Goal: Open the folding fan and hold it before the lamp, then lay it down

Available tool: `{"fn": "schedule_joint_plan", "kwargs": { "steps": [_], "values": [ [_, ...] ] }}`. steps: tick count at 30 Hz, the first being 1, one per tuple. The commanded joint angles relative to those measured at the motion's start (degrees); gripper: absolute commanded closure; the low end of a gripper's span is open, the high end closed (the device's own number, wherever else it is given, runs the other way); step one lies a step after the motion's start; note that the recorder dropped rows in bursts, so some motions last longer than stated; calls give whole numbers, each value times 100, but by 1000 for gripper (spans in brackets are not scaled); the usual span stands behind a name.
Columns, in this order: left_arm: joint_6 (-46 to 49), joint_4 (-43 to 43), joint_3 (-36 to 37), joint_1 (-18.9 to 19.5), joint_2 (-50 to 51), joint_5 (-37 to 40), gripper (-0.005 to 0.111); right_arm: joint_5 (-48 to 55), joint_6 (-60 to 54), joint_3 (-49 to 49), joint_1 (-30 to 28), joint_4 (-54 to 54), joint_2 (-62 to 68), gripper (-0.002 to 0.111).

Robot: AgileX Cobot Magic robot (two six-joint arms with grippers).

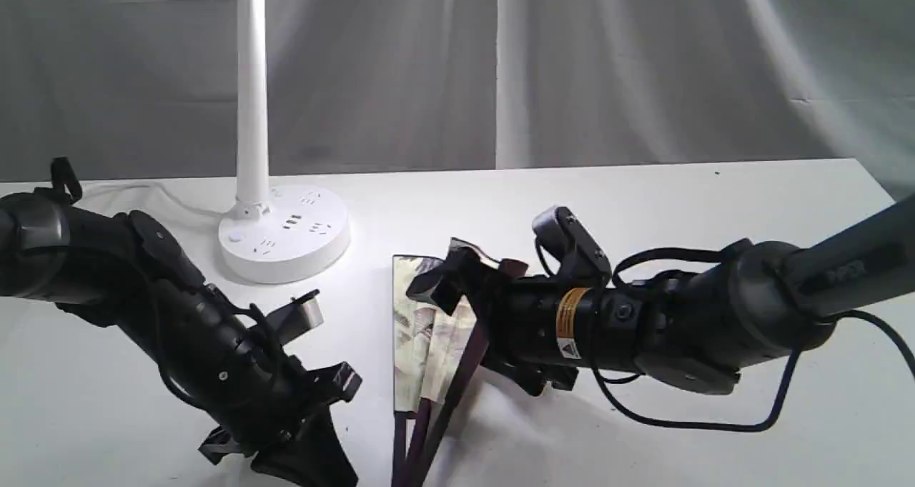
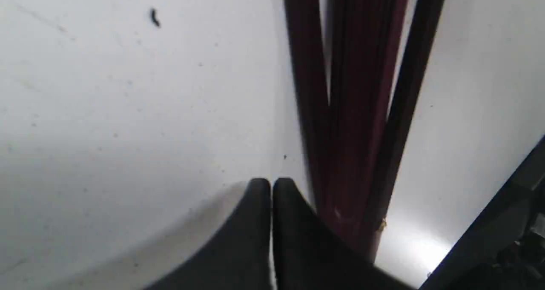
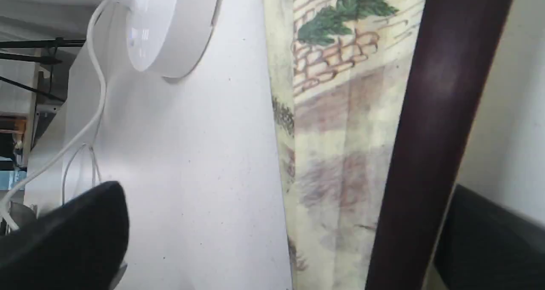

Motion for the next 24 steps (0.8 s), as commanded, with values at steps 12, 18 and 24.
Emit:
{"fn": "schedule_joint_plan", "kwargs": {
  "steps": [12,18,24],
  "values": [
    [24,-13,17,-28,6,-27,107,1399,-221,-804,-56,-330,-7,45],
    [24,-145,17,-28,6,-191,107,1828,-221,-804,-56,-463,-7,45],
    [840,-868,-172,-28,6,-632,107,2527,-221,-767,-118,-618,-7,45]
  ]
}}
